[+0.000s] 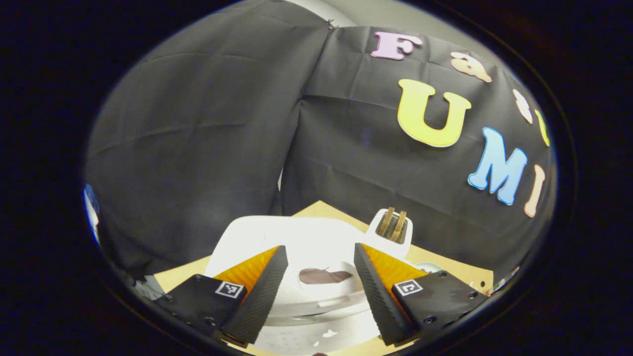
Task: Close the left gripper, press the button to open the rice cooker; take a wooden spoon from the chopstick holder with the right hand, scoop a spoonful of rice and pour it into the rice cooker, then put the wooden spoon back into the chopstick holder.
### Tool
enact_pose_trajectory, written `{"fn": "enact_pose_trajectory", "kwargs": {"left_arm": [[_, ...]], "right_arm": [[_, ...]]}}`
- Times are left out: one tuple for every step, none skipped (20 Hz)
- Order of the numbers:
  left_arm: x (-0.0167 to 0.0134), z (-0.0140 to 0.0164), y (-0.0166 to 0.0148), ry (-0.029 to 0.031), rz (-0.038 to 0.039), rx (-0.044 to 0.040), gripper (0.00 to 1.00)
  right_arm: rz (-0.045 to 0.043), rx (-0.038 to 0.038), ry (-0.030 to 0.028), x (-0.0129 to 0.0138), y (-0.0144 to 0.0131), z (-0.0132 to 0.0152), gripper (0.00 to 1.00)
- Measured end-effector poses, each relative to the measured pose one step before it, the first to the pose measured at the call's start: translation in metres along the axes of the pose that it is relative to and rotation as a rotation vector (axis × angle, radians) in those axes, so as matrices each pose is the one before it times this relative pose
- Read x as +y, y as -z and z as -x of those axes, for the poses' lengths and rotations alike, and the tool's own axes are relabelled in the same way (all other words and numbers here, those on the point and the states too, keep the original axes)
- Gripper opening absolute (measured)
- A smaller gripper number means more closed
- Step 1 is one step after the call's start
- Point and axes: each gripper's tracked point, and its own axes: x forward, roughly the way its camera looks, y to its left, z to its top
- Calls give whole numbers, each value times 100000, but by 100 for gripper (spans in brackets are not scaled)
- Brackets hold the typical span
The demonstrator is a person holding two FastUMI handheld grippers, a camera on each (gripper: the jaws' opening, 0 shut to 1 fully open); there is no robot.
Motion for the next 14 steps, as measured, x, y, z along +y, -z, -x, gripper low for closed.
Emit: {"fn": "enact_pose_trajectory", "kwargs": {"left_arm": [[134, 33, -75, -283, -1604, 436, 98], [-99, 113, -336, -460, -2480, 775, 95], [-69, 326, 535, -469, -3135, -101, 92], [-118, -20, -9, -207, -2839, -475, 95], [-136, -166, 333, -221, -2487, -807, 95], [-24, -115, 125, -532, -2076, -526, 97], [4, -83, 69, -421, -1641, -238, 98], [-2, -46, 82, -267, -1271, 268, 98], [-137, -142, 210, -119, -1177, 826, 98], [-136, -121, 420, -30, -943, 1078, 98], [-286, -351, 573, 140, -814, 1389, 98], [-208, -250, 635, 260, -336, 1811, 98], [-291, -162, 819, 471, 10, 2468, 98], [-152, -133, 729, 618, 139, 2839, 99]], "right_arm": [[228, 77, -39, -43, 51, 122, 98], [375, 293, -49, -80, 107, -3, 98], [359, 465, -61, -3, 124, 10, 98], [57, 294, 92, -25, 74, 9, 98], [-319, 373, 30, -46, 139, 12, 98], [-707, 391, -154, 33, 109, 35, 98], [-669, 449, -94, 34, 221, -8, 98], [-511, 348, -115, 65, 74, -42, 98], [-358, 162, 20, -20, 93, -15, 98], [-185, 176, -7, 40, 59, -28, 98], [-140, 170, -42, 35, 79, 49, 98], [-101, 54, 11, 20, 25, 1, 98], [-20, 168, 116, -59, 100, -7, 98], [-58, 106, 109, -105, 26, -10, 98]]}}
